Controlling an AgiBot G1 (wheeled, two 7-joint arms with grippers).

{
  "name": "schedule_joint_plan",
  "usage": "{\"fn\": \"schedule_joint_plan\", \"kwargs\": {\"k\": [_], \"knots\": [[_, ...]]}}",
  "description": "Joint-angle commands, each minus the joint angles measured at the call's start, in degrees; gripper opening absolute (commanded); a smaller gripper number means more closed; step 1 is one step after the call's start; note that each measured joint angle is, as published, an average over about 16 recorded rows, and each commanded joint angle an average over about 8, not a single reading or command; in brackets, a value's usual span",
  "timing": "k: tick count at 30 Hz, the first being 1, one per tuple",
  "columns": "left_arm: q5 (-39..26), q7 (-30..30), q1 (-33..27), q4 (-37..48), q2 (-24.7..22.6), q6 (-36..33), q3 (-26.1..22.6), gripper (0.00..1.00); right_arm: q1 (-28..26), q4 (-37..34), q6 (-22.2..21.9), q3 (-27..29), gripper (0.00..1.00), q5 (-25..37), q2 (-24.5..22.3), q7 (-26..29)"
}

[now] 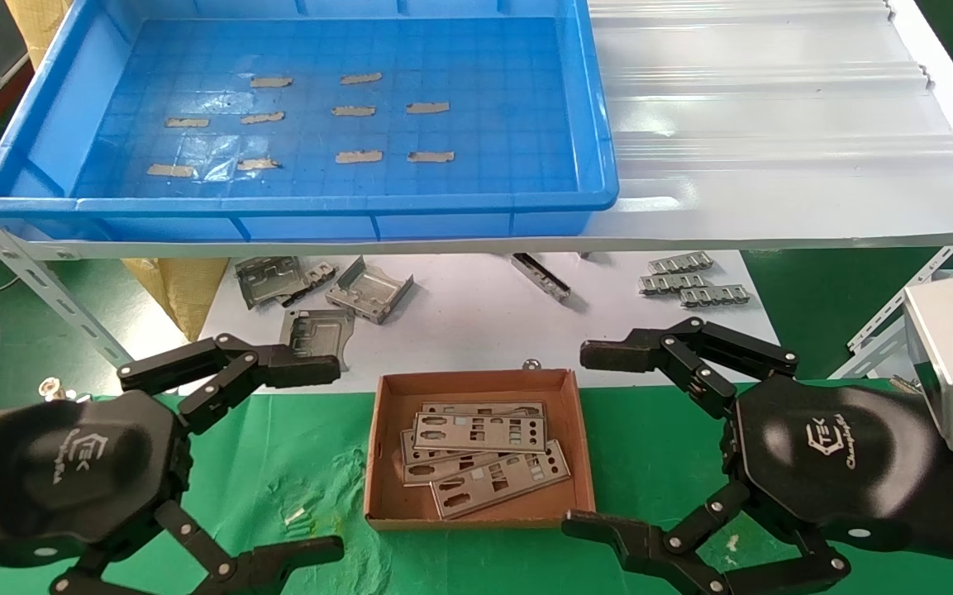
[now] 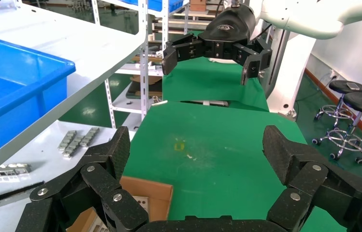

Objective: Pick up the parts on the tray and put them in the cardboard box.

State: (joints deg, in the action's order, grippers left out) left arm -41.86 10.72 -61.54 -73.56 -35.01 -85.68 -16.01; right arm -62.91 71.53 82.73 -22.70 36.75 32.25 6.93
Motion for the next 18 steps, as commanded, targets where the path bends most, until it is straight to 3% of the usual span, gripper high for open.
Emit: {"fn": "schedule_joint_plan", "kwargs": {"k": [1,18], "knots": [[-0.01,-0.01,-0.01,0.01,-0.01,0.00,-0.01,1.00,0.00,0.00,0.00,0.00,1.00,0.00,0.00,0.00],[-0.02,-0.02,-0.06,0.08,-0.06,0.01,-0.06,1.00,0.00,0.00,0.00,0.00,1.00,0.00,0.00,0.00]]}}
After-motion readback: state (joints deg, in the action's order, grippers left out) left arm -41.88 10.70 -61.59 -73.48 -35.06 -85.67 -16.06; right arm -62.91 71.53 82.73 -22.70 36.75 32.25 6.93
